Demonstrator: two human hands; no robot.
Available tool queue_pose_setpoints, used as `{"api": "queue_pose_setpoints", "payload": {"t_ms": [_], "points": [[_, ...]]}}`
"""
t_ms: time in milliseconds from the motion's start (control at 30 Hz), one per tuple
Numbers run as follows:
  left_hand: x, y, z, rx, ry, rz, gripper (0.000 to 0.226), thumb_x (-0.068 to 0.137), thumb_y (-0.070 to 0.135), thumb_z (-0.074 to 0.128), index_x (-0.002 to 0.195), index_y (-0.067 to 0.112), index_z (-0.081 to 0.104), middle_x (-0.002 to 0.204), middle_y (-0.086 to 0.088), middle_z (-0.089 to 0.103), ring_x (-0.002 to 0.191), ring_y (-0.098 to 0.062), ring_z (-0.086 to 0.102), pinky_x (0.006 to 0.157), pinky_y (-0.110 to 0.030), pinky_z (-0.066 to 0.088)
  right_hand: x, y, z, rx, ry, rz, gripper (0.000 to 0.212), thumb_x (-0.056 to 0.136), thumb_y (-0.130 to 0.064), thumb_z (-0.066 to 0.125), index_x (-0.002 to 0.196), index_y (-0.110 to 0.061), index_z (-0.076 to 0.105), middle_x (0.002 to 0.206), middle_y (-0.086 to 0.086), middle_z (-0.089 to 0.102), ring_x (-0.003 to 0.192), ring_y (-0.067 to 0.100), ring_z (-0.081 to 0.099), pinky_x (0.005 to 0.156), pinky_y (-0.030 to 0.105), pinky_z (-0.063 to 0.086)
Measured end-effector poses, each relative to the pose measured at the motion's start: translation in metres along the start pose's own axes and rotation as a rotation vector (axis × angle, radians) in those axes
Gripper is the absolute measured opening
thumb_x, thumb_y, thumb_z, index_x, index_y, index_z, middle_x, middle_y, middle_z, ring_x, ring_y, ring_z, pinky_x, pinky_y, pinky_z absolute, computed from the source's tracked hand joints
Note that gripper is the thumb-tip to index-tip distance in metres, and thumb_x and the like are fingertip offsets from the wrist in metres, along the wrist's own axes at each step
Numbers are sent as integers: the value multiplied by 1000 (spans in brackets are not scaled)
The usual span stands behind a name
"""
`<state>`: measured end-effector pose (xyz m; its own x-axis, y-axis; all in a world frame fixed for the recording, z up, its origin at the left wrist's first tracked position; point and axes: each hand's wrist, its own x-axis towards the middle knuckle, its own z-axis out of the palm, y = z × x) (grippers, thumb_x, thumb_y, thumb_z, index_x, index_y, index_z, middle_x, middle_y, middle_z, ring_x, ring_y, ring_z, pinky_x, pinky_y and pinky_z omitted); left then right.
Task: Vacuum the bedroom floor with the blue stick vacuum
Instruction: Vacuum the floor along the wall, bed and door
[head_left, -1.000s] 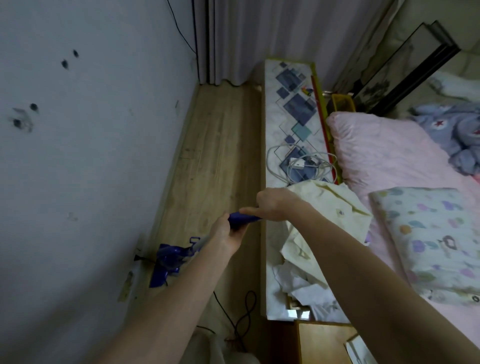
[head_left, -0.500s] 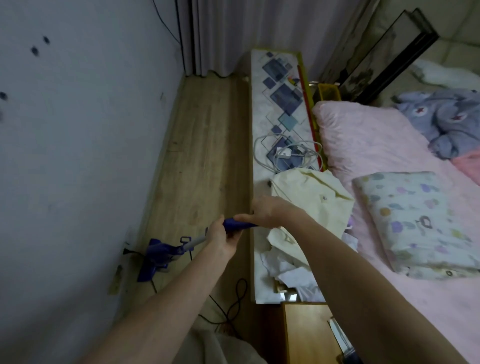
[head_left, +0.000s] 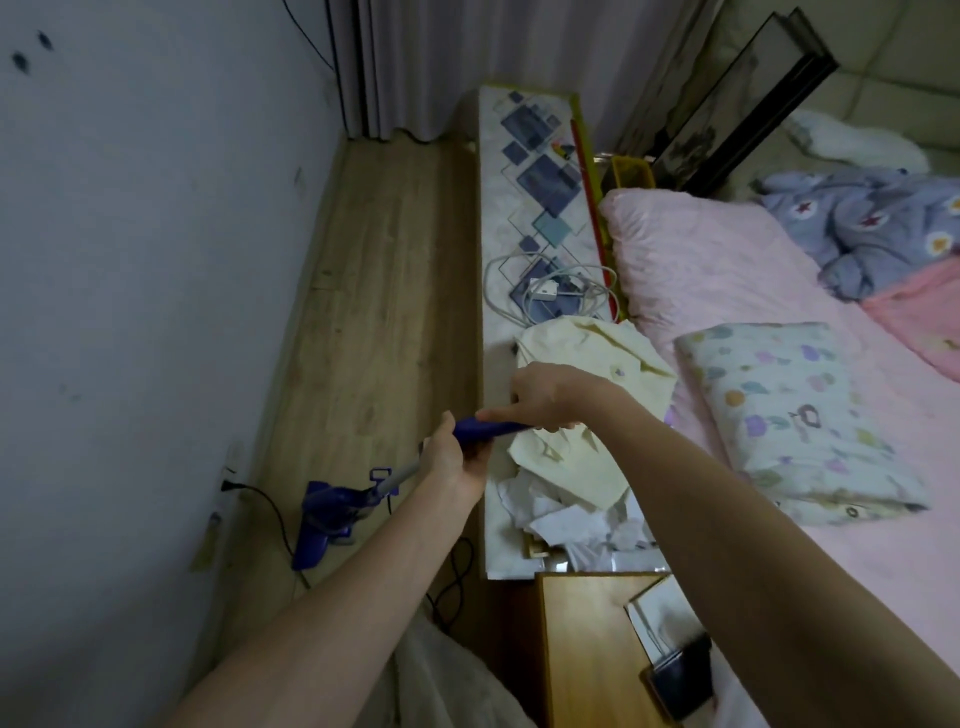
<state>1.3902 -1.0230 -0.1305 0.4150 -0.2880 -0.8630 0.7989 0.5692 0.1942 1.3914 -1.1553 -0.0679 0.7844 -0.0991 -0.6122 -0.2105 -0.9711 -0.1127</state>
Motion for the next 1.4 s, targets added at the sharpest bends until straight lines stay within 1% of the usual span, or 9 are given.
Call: {"api": "queue_pose_setpoints", "payload": {"t_ms": [200, 400, 633, 767, 933, 1067, 1167, 1267, 1400], "points": [[9, 15, -35, -54, 15, 94, 45, 95, 25, 58, 133, 8, 42, 103, -17, 60, 91, -26, 63, 82, -37, 53, 21, -25, 23, 100, -48, -6, 68, 87, -74, 43, 69, -10, 58, 55, 4, 59, 48, 16, 56, 61, 30, 52], [18, 21, -54, -138, -8, 159, 50, 92, 22, 62, 135, 8, 43, 113, -17, 63, 92, -25, 66, 61, -31, 57, 31, -40, 32, 104, -45, -22, 70, 87, -74, 40, 75, -9, 63, 58, 4, 61, 51, 17, 58, 58, 28, 49], [11, 5, -37, -124, -124, 152, 45, 92, 15, 63, 132, 3, 45, 103, -15, 66, 91, -24, 67, 75, -31, 59, 21, -23, 12, 55, -37, 17, 75, 89, -73, 38, 75, -4, 66, 54, 6, 61, 42, 16, 55, 50, 25, 47], [19, 6, -46, -133, -125, 190, 50, 90, 13, 64, 135, 4, 43, 117, -21, 62, 99, -29, 66, 74, -33, 60, 25, -25, 27, 92, -28, 30, 76, 88, -74, 37, 75, -4, 65, 56, 6, 63, 43, 17, 56, 51, 26, 48], [25, 15, -67, -136, -114, 212, 56, 88, 13, 66, 138, 12, 40, 119, -19, 62, 96, -26, 68, 66, -32, 59, 27, -38, 38, 190, -130, 5, 70, 92, -69, 36, 80, -5, 62, 59, 7, 60, 42, 15, 52, 47, 24, 45], [25, 18, -72, -146, -98, 212, 55, 88, 14, 67, 137, 14, 42, 114, -17, 64, 99, -27, 68, 73, -35, 59, 28, -40, 34, 247, -270, 37, 70, 92, -70, 32, 83, -6, 58, 62, 7, 59, 42, 14, 52, 45, 21, 44], [19, 12, -77, -152, -124, 195, 53, 89, 12, 65, 137, 17, 41, 121, -19, 62, 105, -28, 66, 79, -37, 58, 22, -37, 38, 245, -332, 35, 71, 90, -74, 32, 81, -8, 57, 61, 8, 59, 43, 16, 52, 48, 23, 46], [12, 9, -72, -172, -142, 168, 53, 90, 12, 63, 137, 16, 40, 124, -20, 60, 108, -30, 64, 83, -38, 58, 14, -35, 31, 213, -307, 19, 70, 90, -73, 33, 80, -8, 58, 60, 9, 59, 43, 17, 50, 50, 26, 45], [5, 15, -58, -181, -129, 161, 48, 90, 12, 64, 134, 12, 43, 105, -14, 63, 95, -25, 66, 83, -36, 57, 13, -39, 19, 203, -200, 17, 69, 91, -71, 34, 75, -8, 58, 55, 7, 57, 39, 17, 46, 48, 27, 43]]}}
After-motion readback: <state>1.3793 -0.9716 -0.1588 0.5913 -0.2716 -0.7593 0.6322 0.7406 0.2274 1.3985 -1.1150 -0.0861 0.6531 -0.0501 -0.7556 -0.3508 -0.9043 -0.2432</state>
